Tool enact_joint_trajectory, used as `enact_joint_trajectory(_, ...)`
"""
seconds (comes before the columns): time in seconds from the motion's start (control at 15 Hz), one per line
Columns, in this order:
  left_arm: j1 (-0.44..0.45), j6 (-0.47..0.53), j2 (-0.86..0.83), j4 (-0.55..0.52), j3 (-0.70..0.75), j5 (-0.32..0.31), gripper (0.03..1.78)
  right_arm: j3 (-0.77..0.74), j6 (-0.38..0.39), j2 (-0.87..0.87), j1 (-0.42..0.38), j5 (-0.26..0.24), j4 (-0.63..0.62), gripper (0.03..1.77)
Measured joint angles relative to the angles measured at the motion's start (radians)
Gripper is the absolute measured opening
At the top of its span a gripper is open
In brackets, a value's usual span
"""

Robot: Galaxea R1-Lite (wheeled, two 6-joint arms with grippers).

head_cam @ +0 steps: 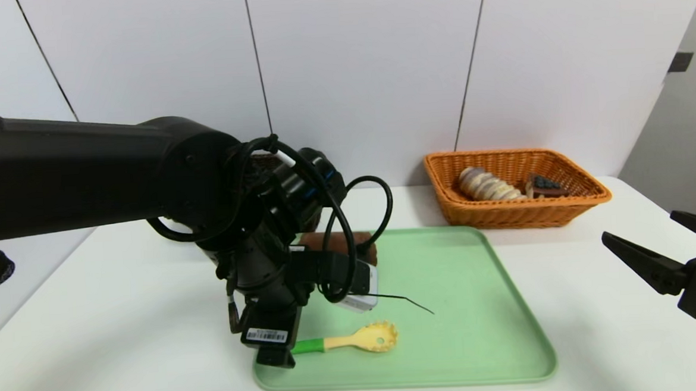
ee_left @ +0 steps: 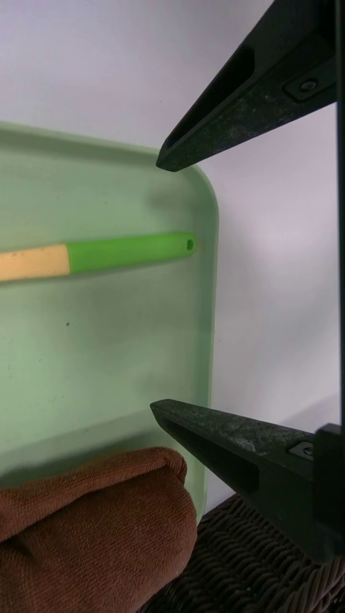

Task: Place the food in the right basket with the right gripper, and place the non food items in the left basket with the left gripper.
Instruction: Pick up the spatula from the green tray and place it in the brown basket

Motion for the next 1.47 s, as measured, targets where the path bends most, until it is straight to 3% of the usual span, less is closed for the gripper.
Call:
enact_joint_trajectory(0.33,-0.026,-0.067,-0.004,0.01,0.001,0.01,1.69,0.001,-0.005,-0.003,0.007,0.0,-0.001,1.69)
enact_joint_trajectory(0.93,-0.087,-0.116,0.044,-0.048,-0.005,0.021,1.69,0.001,-0.001,-0.019,0.007,0.006,0.003,1.69)
enact_joint_trajectory(1.13,-0.11,-0.178,0.066,-0.08,0.001,0.018,1.69,-0.003,-0.002,-0.021,0.007,0.014,0.002,1.69)
enact_joint_trajectory(1.33,-0.117,-0.188,0.087,-0.084,-0.001,-0.003,1.69,-0.005,-0.001,-0.023,0.007,0.015,0.001,1.7)
enact_joint_trajectory(1.47,-0.117,-0.183,0.097,-0.083,-0.013,-0.055,1.69,-0.004,-0.001,-0.026,0.007,0.016,0.002,1.7)
